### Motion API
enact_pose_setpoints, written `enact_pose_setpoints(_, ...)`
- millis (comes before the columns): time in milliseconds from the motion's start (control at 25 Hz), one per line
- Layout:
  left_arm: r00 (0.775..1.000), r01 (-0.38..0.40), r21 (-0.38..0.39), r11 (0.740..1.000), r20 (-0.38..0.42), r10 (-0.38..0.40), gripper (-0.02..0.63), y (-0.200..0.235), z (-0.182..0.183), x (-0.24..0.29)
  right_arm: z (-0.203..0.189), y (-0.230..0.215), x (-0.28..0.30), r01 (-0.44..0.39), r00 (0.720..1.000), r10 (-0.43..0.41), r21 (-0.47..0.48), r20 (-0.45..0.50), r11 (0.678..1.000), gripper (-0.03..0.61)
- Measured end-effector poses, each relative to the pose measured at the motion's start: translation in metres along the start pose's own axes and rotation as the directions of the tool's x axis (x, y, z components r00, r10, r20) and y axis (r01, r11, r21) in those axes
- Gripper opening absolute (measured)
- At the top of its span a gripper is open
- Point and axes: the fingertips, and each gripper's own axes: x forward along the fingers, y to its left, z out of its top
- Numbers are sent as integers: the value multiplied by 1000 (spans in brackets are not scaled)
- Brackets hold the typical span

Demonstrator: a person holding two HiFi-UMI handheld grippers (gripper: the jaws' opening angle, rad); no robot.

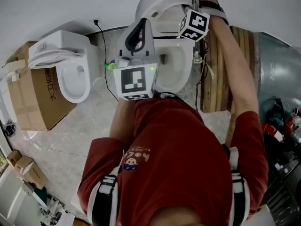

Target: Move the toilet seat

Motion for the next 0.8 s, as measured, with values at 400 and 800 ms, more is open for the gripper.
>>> enact_pose_setpoints(400, 998, -59, 37, 998, 14, 58, 11, -43, 9, -39, 1, 28, -54, 35, 996, -34, -16, 77, 999, 261)
enact_pose_setpoints(800, 995, -94, 65, 993, 26, 93, 11, -80, 5, -89, 5, 67, -104, 74, 988, -67, -52, 138, 996, 256)
